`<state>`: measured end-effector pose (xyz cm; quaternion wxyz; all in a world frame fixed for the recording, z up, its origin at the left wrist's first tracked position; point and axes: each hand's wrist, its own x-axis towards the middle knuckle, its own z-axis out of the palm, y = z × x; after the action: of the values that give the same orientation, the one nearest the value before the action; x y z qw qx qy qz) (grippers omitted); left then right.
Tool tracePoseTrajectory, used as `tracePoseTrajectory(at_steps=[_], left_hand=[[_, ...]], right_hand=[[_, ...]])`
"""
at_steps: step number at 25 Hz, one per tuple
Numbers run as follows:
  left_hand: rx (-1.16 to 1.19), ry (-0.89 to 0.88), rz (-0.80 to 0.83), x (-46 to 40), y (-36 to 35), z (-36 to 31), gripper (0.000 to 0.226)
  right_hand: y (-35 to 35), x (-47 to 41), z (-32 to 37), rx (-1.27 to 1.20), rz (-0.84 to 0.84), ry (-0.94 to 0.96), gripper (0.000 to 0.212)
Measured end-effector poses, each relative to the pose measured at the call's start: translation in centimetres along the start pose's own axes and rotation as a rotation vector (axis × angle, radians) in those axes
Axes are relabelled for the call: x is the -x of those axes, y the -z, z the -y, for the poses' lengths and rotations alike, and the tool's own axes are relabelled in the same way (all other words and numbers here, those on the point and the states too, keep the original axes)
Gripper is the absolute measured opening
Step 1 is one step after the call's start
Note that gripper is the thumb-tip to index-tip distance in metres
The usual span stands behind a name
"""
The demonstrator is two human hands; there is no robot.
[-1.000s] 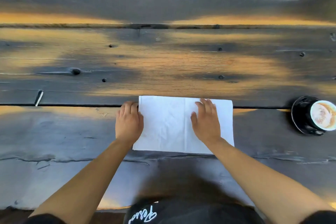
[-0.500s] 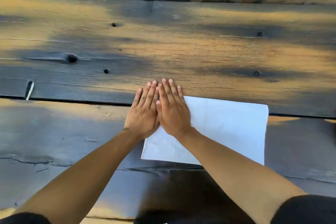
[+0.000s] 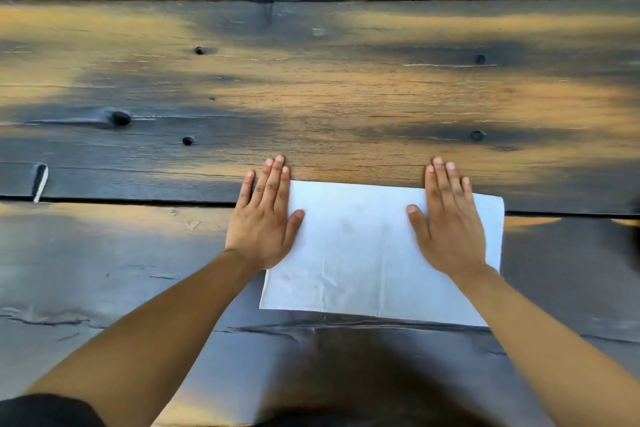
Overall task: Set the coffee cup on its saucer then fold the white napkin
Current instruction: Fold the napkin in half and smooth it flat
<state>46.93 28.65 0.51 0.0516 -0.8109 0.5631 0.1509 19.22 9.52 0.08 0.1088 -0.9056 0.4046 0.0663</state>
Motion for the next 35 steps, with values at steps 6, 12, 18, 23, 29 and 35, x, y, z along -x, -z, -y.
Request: tracePoseTrajectory(at_steps=[6, 12, 18, 23, 29, 35], left_hand=[[-0.002, 0.001, 0.003, 0.1, 0.2, -0.1, 0.075], [0.023, -0.010, -0.019, 0.2, 0.1, 0.0, 0.074], [0.024, -0.028, -0.021, 0.2, -0.1, 0.1, 0.073], [0.004, -0.020, 0.005, 0.1, -0.2, 0.1, 0.075], [-0.003, -0.011, -0.016, 0.2, -0.4, 0.2, 0.075], [0.014, -0.005, -0.035, 0.5, -0.2, 0.1, 0.076]], right_hand=[[0.8, 0.7, -1.7, -0.065, -0.006, -0.099, 0.074], [0.3, -2.6, 14.4, -0.274, -0.034, 0.171, 0.067], [-1.5, -3.0, 16.2, -0.104, 0.026, 0.233, 0.070], [-0.8, -1.2, 6.8, -0.011, -0.009, 0.069, 0.070], [0.5, 0.8, -2.8, 0.015, 0.013, -0.054, 0.072], [0.1, 0.9, -2.5, 0.026, 0.005, -0.057, 0.074]])
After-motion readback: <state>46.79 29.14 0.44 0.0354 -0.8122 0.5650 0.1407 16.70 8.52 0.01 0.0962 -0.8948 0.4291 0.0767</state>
